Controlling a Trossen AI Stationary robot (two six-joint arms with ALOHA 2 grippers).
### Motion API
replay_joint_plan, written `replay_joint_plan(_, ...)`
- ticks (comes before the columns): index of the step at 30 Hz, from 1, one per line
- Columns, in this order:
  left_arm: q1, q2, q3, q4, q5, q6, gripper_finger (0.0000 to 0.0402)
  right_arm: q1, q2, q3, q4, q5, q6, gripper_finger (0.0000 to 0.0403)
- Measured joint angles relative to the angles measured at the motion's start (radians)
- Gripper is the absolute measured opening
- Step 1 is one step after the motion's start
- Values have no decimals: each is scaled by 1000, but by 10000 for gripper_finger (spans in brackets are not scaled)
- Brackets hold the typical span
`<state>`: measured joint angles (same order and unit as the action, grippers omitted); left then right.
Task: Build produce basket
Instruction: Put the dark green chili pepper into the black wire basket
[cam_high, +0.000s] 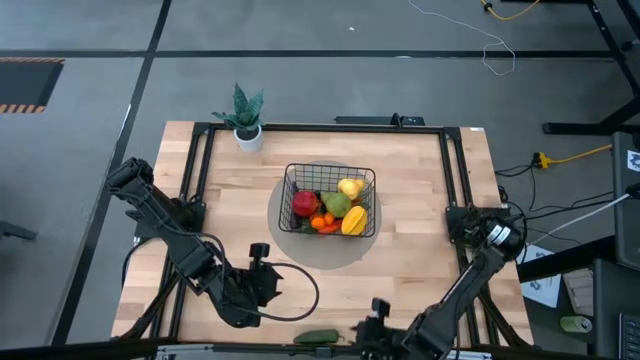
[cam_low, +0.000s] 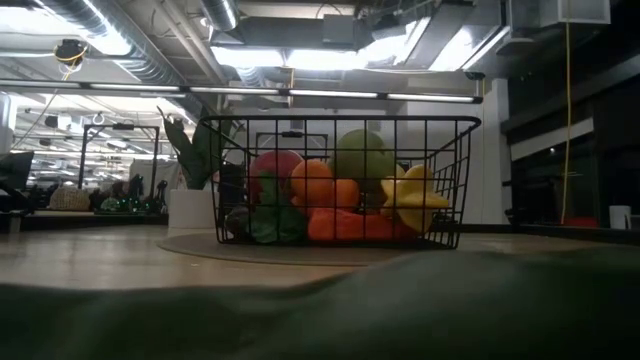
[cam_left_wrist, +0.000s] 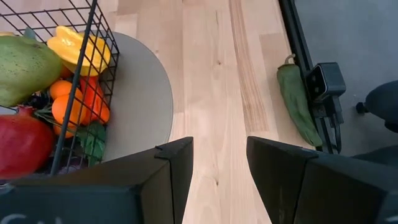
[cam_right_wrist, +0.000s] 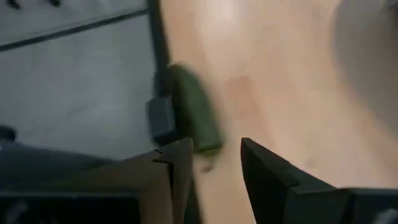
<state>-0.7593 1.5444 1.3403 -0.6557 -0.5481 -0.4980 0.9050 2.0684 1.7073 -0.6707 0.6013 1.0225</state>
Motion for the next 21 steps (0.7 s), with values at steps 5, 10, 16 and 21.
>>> replay_joint_plan(5,0,0,0,1,0,0,137,6,83,0,152,-90,-6,126)
replay_joint_plan(10,0,0,0,1,0,0,137,6,151,0,172,-115,-5,126)
replay_joint_plan(16,0,0,0,2,-1,0,137,2,196,0,121,-109,-39,126)
replay_joint_plan(21,0,0,0,2,-1,2,137,-12,196,0,79,-51,-40,126)
